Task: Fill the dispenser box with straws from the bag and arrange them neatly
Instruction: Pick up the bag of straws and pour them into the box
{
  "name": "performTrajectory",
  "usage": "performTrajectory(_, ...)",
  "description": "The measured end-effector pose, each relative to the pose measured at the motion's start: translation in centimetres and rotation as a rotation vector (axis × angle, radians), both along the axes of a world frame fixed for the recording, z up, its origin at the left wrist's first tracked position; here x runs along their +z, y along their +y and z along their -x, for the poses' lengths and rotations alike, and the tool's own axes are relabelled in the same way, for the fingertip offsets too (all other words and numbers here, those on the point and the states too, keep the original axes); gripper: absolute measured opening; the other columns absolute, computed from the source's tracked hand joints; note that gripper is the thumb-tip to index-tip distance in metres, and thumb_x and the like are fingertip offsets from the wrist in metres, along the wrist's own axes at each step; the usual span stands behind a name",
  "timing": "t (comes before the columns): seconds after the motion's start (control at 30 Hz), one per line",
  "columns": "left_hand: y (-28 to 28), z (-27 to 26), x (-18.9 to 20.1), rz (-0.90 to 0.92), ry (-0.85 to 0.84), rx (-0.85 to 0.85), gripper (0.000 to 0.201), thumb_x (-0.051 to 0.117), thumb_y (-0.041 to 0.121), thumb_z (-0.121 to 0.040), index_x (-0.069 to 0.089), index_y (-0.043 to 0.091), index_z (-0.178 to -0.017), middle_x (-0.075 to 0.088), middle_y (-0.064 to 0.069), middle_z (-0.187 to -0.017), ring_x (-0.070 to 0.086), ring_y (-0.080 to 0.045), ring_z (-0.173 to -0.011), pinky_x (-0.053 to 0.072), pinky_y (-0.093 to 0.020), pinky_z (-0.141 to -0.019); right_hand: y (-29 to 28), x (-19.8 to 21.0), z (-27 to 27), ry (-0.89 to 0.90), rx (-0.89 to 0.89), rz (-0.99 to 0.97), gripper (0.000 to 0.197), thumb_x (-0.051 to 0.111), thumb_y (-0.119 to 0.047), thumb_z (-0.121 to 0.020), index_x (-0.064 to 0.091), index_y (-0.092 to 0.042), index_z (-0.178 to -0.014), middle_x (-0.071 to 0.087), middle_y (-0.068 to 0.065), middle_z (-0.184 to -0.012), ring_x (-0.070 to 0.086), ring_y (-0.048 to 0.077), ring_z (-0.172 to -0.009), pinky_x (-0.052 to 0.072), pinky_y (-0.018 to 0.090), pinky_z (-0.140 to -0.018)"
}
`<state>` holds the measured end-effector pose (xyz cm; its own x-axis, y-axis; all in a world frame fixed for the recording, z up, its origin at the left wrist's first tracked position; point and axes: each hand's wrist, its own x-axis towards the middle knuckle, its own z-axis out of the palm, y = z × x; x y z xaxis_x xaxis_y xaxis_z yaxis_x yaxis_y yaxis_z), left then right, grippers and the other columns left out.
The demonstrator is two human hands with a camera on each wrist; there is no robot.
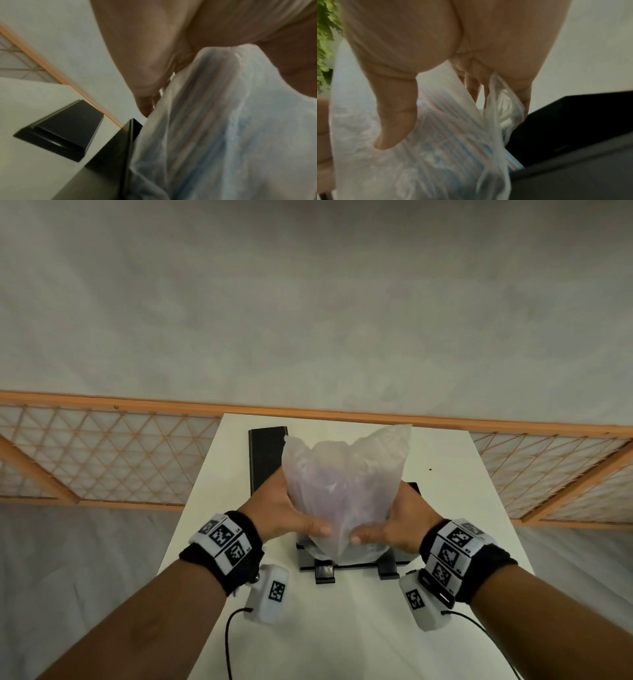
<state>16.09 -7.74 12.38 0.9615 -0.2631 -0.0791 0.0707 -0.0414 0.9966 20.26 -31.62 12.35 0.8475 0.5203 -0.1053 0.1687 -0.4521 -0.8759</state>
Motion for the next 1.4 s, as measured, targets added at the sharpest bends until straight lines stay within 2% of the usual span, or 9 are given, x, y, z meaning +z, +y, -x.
performTrajectory(0.27,-1.7,-0.2,0.2,0.123,-0.031,-0.001,0.088,0.094,0.003,-0.056,0.055,0.014,-0.134,0.065,-0.017,-0.127,0.061,-0.033,-0.123,0.054,-0.055,-0.097,1.2,1.1,0.9,-0.066,0.006,-0.020,0.076,0.094,-0.035,-0.058,0.059,-0.029,-0.125,0.068,-0.012,-0.116,0.062,0.001,-0.109,0.055,0.033,-0.095)
performTrajectory(0.47,-0.5,0.0,1.6,0.339,-0.010,0.105,0.108,0.099,0.035,-0.052,0.046,0.000,-0.140,0.065,-0.018,-0.126,0.063,-0.036,-0.119,0.056,-0.044,-0.091,-0.2,3.4,0.7,-0.014,-0.047,-0.130,0.082,0.093,-0.047,-0.056,0.056,-0.031,-0.128,0.069,-0.010,-0.122,0.063,0.009,-0.116,0.053,0.040,-0.097)
performTrajectory(0.63,0.0,-0.7,2.9,0.375,-0.074,0.242,0.103,0.098,0.052,-0.043,0.055,0.013,-0.127,0.075,-0.002,-0.110,0.071,-0.023,-0.104,0.059,-0.036,-0.079,-0.4,6.2,0.5,-0.086,-0.125,-0.157,0.016,0.073,-0.034,-0.084,0.068,-0.033,-0.099,0.074,-0.022,-0.090,0.069,-0.006,-0.088,0.052,0.010,-0.072)
performTrajectory(0.77,0.3,-0.5,2.3,0.325,-0.062,0.233,0.128,0.093,0.064,-0.044,0.041,0.005,-0.146,0.061,-0.020,-0.136,0.060,-0.037,-0.125,0.052,-0.051,-0.098,0.4,7.0,0.1,-0.132,-0.189,-0.241,0.014,0.063,-0.029,-0.093,0.072,-0.023,-0.102,0.076,-0.010,-0.095,0.072,0.007,-0.092,0.057,0.025,-0.080)
performTrajectory(0.87,0.3,0.0,1.9,0.307,-0.082,0.203,0.135,0.085,0.077,-0.041,0.042,0.007,-0.148,0.060,-0.018,-0.139,0.059,-0.035,-0.127,0.053,-0.048,-0.096,0.9,7.9,0.1,-0.186,-0.211,-0.301,0.017,0.058,-0.031,-0.094,0.072,-0.022,-0.093,0.075,-0.012,-0.087,0.071,0.008,-0.088,0.058,0.029,-0.077)
performTrajectory(1.0,0.9,0.2,2.4,0.336,-0.105,0.216,0.134,0.081,0.078,-0.046,0.039,0.007,-0.150,0.061,-0.012,-0.139,0.058,-0.030,-0.129,0.054,-0.045,-0.099,1.5,9.5,-0.1,-0.218,-0.207,-0.420,0.025,0.054,-0.030,-0.098,0.069,-0.013,-0.087,0.068,0.009,-0.083,0.068,0.037,-0.090,0.058,0.057,-0.076)
performTrajectory(1.1,1.2,0.1,3.1,0.317,-0.065,0.253,0.137,0.087,0.075,-0.041,0.039,0.006,-0.150,0.067,-0.006,-0.131,0.064,-0.027,-0.122,0.059,-0.039,-0.087,2.1,10.9,0.0,-0.133,-0.207,-0.552,0.020,0.058,-0.033,-0.095,0.066,-0.018,-0.084,0.064,0.010,-0.083,0.067,0.047,-0.093,0.055,0.064,-0.072)
performTrajectory(1.27,1.1,0.1,3.8,0.308,0.017,0.273,0.085,0.082,0.065,-0.064,0.059,0.018,-0.131,0.075,-0.001,-0.115,0.070,-0.025,-0.111,0.059,-0.033,-0.081,2.6,12.8,-0.3,-0.138,-0.202,-0.584,0.019,0.058,-0.034,-0.095,0.065,-0.021,-0.083,0.063,0.016,-0.090,0.068,0.040,-0.084,0.055,0.059,-0.068)
performTrajectory(1.4,0.3,0.1,2.5,0.230,0.107,0.291,0.068,0.063,0.053,-0.084,0.054,0.015,-0.141,0.070,-0.003,-0.129,0.063,-0.024,-0.124,0.042,-0.047,-0.112,3.2,12.6,-0.7,-0.159,-0.192,-0.437,0.022,0.055,-0.037,-0.097,0.064,-0.024,-0.081,0.065,0.017,-0.092,0.070,0.041,-0.086,0.055,0.066,-0.068)
